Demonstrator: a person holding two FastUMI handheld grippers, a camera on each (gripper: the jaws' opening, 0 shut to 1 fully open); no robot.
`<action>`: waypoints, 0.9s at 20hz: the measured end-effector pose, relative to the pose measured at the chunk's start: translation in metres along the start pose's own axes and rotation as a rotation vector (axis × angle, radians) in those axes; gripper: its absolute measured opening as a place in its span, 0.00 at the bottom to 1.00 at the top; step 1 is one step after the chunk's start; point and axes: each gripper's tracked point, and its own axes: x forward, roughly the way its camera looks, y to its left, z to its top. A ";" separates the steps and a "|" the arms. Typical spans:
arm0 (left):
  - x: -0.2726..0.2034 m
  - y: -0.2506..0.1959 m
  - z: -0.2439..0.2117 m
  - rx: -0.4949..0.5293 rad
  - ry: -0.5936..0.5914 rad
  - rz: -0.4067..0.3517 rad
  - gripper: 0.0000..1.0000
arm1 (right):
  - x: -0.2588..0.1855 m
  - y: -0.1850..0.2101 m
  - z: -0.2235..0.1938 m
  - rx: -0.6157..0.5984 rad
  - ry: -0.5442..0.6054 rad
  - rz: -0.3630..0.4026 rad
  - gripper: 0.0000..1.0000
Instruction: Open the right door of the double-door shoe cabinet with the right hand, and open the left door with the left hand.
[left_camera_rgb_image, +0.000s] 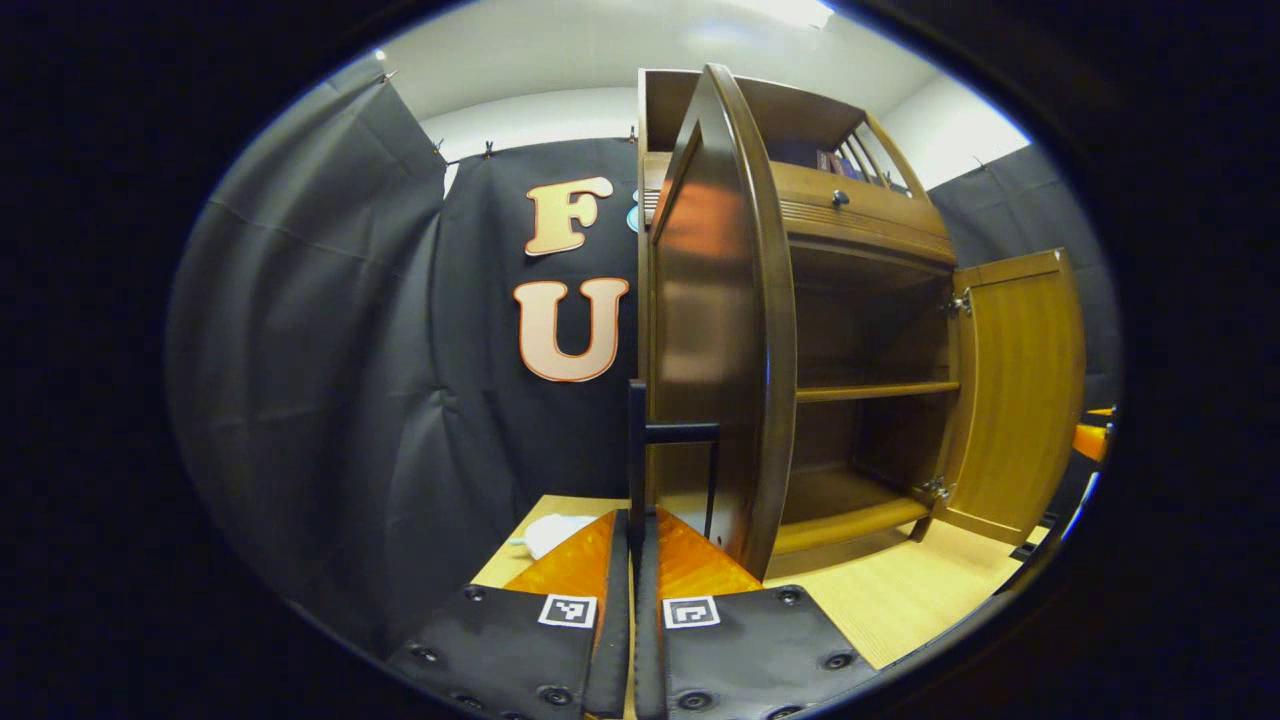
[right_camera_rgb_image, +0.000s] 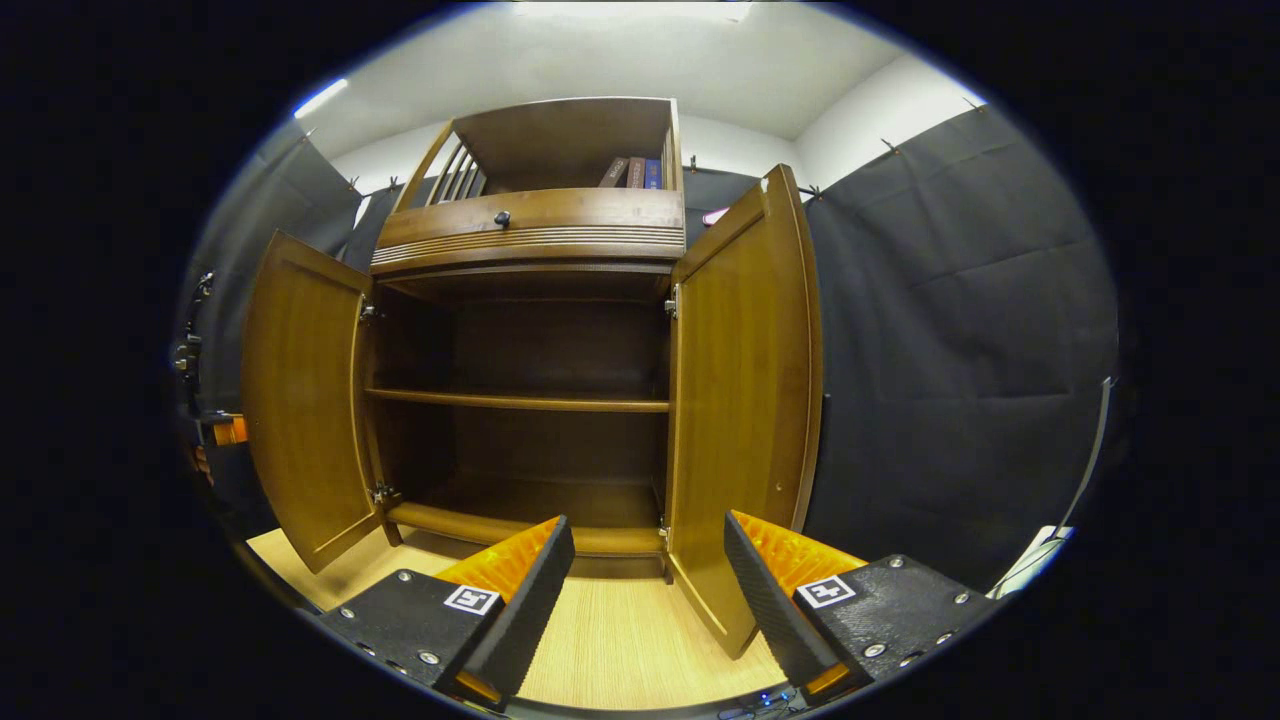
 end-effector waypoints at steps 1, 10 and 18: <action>-0.001 0.003 0.000 0.000 -0.018 -0.024 0.11 | 0.001 0.003 -0.002 0.001 0.005 0.004 0.93; -0.013 0.051 -0.004 0.049 -0.063 -0.074 0.09 | -0.003 0.017 -0.003 0.014 0.020 0.031 0.93; -0.080 0.060 -0.001 0.006 -0.030 0.010 0.02 | 0.001 0.020 0.004 0.006 0.018 0.052 0.93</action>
